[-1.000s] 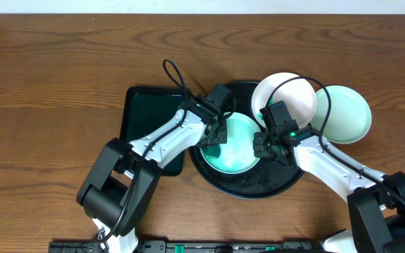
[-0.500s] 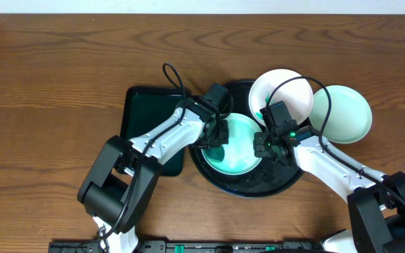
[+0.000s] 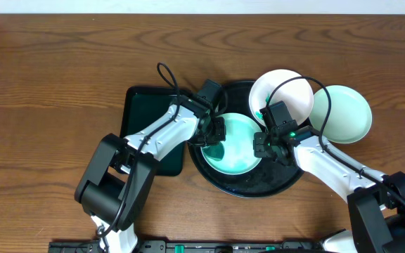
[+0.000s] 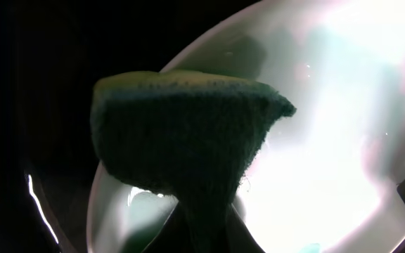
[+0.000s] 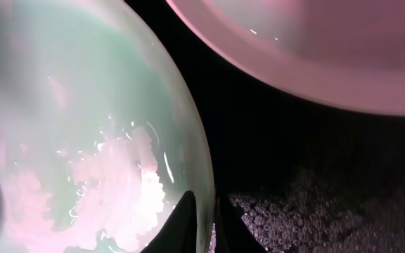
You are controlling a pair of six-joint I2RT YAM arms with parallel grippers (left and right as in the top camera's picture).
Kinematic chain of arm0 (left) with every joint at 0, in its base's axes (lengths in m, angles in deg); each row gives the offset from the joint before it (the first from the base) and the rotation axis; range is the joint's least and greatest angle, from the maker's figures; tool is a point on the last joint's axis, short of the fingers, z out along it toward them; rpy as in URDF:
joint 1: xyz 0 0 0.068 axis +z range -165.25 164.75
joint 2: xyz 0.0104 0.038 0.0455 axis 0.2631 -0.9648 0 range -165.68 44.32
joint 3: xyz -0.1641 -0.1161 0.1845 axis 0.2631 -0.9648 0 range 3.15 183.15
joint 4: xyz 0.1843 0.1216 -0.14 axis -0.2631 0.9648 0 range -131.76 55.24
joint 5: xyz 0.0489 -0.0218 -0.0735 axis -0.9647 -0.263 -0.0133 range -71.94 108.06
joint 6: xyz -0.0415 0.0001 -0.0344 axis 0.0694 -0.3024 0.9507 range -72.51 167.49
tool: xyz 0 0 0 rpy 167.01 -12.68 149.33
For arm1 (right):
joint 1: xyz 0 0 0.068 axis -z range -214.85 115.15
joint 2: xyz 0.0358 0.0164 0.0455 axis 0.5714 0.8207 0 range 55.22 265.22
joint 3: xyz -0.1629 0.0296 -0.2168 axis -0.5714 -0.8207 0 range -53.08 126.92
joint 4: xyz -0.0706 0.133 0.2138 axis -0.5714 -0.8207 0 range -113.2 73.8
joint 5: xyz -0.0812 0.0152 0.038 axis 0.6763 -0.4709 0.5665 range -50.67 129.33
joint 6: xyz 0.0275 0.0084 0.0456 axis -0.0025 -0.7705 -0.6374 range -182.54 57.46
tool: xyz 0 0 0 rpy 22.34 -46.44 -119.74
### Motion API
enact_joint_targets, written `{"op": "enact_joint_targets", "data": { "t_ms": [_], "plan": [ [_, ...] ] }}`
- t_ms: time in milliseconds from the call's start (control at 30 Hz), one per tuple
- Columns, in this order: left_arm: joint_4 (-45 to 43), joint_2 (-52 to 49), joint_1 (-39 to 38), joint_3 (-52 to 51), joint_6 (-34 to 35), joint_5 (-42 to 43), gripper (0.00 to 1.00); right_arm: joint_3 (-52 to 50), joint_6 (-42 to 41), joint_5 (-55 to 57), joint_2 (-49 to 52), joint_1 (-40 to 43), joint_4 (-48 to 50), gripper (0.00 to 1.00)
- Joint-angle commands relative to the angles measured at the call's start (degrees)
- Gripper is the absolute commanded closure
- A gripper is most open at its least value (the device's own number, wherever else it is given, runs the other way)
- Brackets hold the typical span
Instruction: Clean dirty plates on tray and stack at the side
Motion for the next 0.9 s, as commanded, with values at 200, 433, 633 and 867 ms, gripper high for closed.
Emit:
{"op": "enact_joint_targets", "data": {
  "t_ms": [200,433,633,867],
  "plan": [
    [2.7,0.2,-1.1,-0.6,-1.0,-4.5,0.93,-0.4,0.6,-0.1,0.3,-0.8,0.0,0.92],
    [3.8,0.2,-5.1,-0.6,-1.0,-4.4,0.92,-0.4,0.6,-0.1,0.3,-0.8,0.0,0.92],
    [3.9,0.2,-6.9,-0.6,-1.0,-4.5,0.92,-0.4,0.6,-0.1,0.3,-0.8,0.0,0.92],
    [4.0,0.2,-6.6,-0.6,-1.0,-7.5,0.92,-0.4,0.6,-0.1,0.3,-0.8,0.1,0.92]
  ]
}}
